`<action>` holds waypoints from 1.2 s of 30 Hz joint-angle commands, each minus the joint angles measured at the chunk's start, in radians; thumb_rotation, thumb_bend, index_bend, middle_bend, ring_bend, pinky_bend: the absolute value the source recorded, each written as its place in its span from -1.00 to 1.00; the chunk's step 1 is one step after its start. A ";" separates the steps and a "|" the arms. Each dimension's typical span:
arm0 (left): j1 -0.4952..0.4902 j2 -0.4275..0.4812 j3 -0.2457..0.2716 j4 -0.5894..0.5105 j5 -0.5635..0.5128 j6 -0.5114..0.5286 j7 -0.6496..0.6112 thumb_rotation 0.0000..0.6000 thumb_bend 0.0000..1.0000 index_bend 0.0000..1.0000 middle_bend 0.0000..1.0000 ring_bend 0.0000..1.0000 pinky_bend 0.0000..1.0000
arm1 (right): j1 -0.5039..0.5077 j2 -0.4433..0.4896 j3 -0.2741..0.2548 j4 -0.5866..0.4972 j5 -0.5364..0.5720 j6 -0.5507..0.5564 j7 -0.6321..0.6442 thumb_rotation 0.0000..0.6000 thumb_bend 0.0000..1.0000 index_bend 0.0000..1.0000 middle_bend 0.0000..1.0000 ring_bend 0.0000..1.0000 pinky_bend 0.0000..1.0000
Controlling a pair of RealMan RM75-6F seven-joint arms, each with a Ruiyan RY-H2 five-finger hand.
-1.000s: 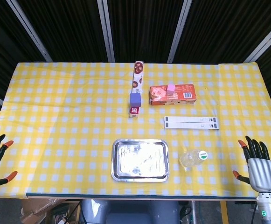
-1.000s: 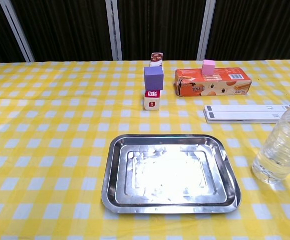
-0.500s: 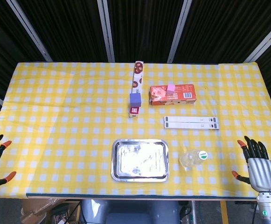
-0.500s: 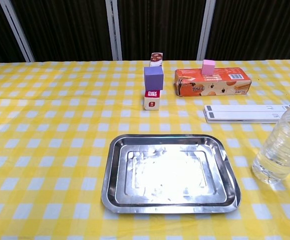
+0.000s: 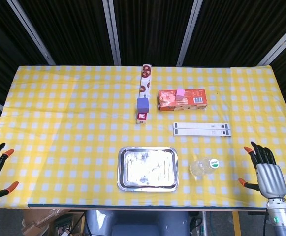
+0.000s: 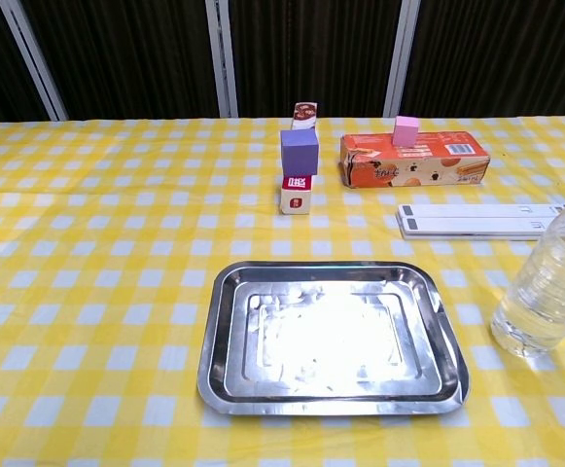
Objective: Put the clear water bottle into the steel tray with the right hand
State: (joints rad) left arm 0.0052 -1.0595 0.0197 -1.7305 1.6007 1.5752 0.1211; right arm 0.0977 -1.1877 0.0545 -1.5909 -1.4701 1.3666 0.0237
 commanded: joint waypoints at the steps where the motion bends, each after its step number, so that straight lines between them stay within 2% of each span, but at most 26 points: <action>1: 0.000 0.000 0.002 -0.002 0.003 -0.001 -0.001 1.00 -0.59 -0.71 -1.00 -1.00 -1.00 | 0.047 0.042 -0.025 -0.025 0.012 -0.129 0.150 1.00 -0.63 -0.70 -0.94 -1.00 -1.00; 4: 0.003 -0.003 -0.003 -0.001 -0.004 0.005 0.014 1.00 -0.59 -0.71 -1.00 -1.00 -1.00 | 0.081 0.057 -0.034 -0.010 0.019 -0.217 0.265 1.00 -0.64 -0.70 -0.94 -1.00 -1.00; 11: 0.004 -0.007 -0.007 -0.004 -0.012 0.005 0.027 1.00 -0.60 -0.71 -1.00 -1.00 -1.00 | 0.123 0.046 -0.042 0.046 0.027 -0.312 0.393 1.00 -0.65 -0.76 -0.94 -1.00 -1.00; 19: 0.005 -0.007 -0.010 -0.006 -0.018 0.006 0.029 1.00 -0.59 -0.71 -1.00 -1.00 -1.00 | 0.162 0.018 -0.016 0.070 -0.007 -0.326 0.659 1.00 -0.66 -0.79 -0.94 -1.00 -1.00; 27: 0.005 -0.007 -0.010 -0.004 -0.016 0.005 0.027 1.00 -0.59 -0.70 -1.00 -1.00 -1.00 | 0.169 -0.016 -0.045 0.079 -0.032 -0.346 0.807 1.00 -0.66 -0.80 -0.94 -1.00 -1.00; 31: 0.003 -0.009 -0.008 -0.006 -0.016 -0.001 0.035 1.00 -0.60 -0.70 -1.00 -1.00 -1.00 | 0.187 -0.030 -0.071 0.075 -0.085 -0.357 0.909 1.00 -0.66 -0.80 -0.94 -1.00 -1.00; 36: 0.003 -0.009 -0.010 -0.006 -0.020 -0.002 0.036 1.00 -0.59 -0.70 -1.00 -1.00 -1.00 | 0.208 -0.057 -0.085 0.076 -0.110 -0.368 0.942 1.00 -0.66 -0.80 -0.94 -1.00 -1.00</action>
State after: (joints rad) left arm 0.0081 -1.0689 0.0098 -1.7371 1.5809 1.5733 0.1568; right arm 0.2979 -1.2329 -0.0246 -1.5145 -1.5770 1.0040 0.9634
